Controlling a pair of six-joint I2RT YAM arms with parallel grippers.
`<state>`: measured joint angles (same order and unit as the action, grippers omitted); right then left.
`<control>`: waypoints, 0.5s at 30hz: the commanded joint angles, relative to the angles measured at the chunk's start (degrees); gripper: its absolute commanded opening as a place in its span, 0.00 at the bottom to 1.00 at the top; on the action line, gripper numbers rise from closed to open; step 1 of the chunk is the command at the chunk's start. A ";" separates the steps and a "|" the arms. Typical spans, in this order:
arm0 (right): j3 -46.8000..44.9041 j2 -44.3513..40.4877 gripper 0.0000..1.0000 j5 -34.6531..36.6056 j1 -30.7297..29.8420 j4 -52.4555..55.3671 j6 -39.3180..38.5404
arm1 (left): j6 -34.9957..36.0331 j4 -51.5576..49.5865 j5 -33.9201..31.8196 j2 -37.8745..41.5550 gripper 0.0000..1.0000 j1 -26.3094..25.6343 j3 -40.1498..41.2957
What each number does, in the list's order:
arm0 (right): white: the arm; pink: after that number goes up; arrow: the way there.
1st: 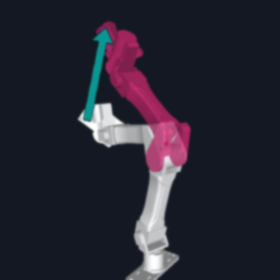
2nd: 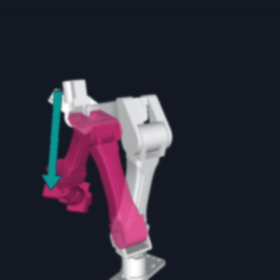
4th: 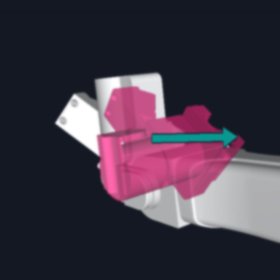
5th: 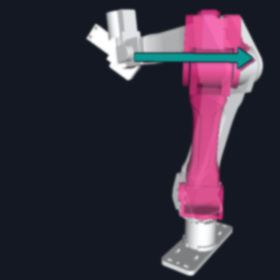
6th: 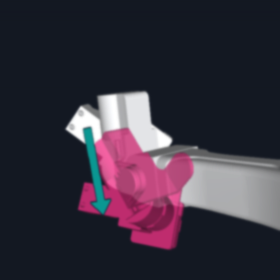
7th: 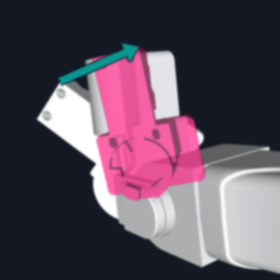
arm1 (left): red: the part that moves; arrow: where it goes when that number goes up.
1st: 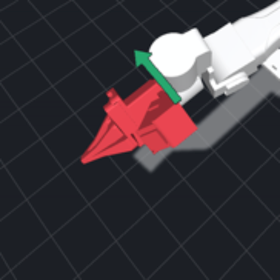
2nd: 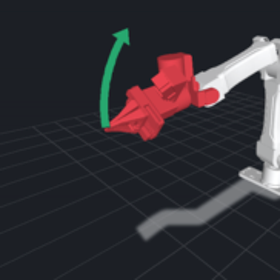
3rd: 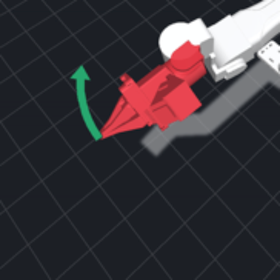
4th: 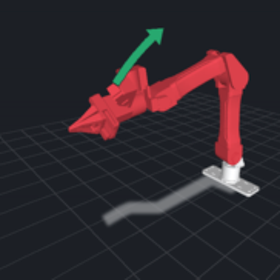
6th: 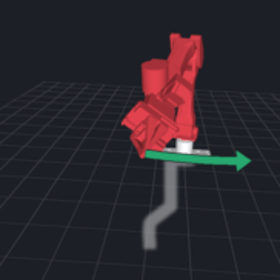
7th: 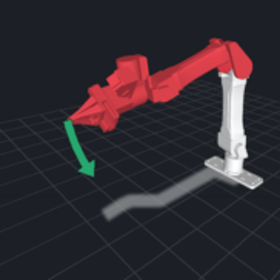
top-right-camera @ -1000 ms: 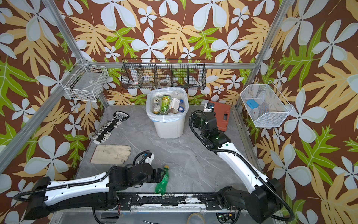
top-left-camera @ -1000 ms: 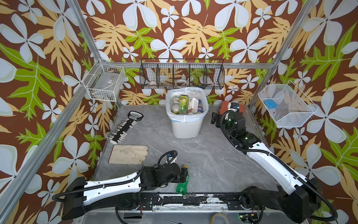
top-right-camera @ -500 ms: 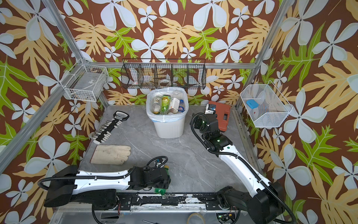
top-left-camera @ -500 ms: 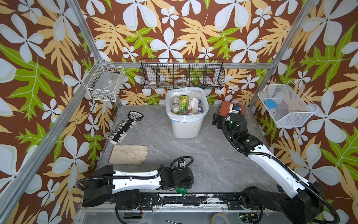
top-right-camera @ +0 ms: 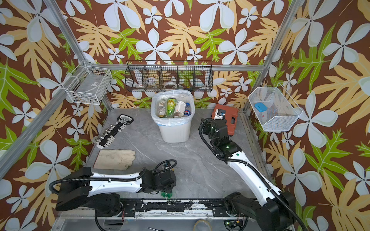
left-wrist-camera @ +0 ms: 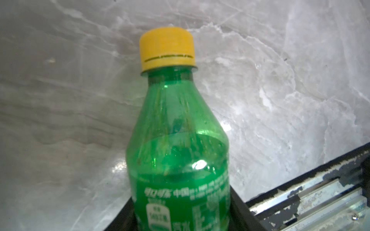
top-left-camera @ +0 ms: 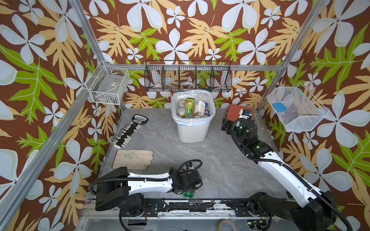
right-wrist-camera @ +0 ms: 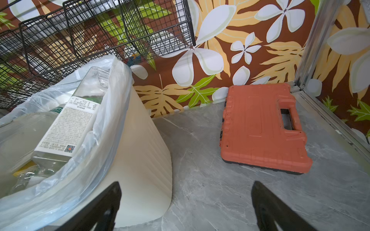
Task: Throw the plastic bottles in the bin
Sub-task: Pick up the plastic bottle from the bottom-center of the table.
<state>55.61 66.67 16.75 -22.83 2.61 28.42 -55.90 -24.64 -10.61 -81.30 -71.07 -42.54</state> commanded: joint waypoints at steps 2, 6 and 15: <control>-0.04 -0.14 1.00 0.14 0.15 -1.39 0.52 | 4.41 -0.51 -4.70 3.22 0.49 2.24 -1.55; -0.33 -0.32 1.00 0.33 0.20 -1.67 0.76 | 11.53 5.49 -10.94 11.49 0.49 6.23 -2.81; -0.24 -0.48 0.99 -0.05 0.31 -1.73 1.19 | 23.44 32.56 -14.89 28.70 0.53 15.49 1.07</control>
<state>55.16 66.50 16.49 -22.52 2.11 29.06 -36.75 -1.74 -23.92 -53.93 -56.97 -41.69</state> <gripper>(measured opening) 0.995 0.532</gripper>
